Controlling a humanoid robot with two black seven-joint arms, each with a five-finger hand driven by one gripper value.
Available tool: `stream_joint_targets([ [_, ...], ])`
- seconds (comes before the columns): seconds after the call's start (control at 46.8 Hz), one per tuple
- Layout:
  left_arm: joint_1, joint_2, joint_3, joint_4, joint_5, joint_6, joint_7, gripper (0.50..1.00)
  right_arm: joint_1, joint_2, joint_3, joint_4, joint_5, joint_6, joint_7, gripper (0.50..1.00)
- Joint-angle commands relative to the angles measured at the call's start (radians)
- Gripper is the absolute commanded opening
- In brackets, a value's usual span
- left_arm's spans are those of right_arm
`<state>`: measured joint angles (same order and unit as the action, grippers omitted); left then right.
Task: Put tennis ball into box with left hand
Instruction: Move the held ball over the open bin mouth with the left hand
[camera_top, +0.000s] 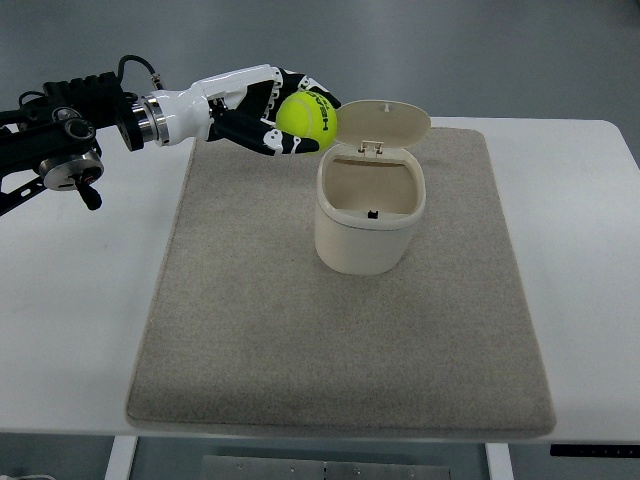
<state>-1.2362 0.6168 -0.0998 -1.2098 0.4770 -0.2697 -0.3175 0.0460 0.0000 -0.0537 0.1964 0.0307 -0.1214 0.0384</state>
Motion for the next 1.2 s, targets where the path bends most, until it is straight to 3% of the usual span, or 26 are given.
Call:
stream_joint_targets([
  [0.0,-0.003,0.001,0.0,-0.02,-0.001,0.007,0.0,0.5,0.0,0.0,0.0,0.0,0.0,-0.001,0.0,0.901],
  [0.363,0.012,0.083,-0.035,-0.028,-0.001,-0.006,0.0,0.5,0.0,0.0,0.0,0.0,0.0,-0.001,0.0,0.901],
  [0.704,0.011,0.19,-0.035,-0.151,-0.001,-0.02,0.0,0.5,0.0,0.0,0.0,0.0,0.0,-0.001,0.0,0.901],
  [1.174,0.012,0.175,-0.031,-0.191,-0.001,-0.022,0.0,0.5,0.0,0.0,0.0,0.0,0.0,-0.001,0.0,0.901],
])
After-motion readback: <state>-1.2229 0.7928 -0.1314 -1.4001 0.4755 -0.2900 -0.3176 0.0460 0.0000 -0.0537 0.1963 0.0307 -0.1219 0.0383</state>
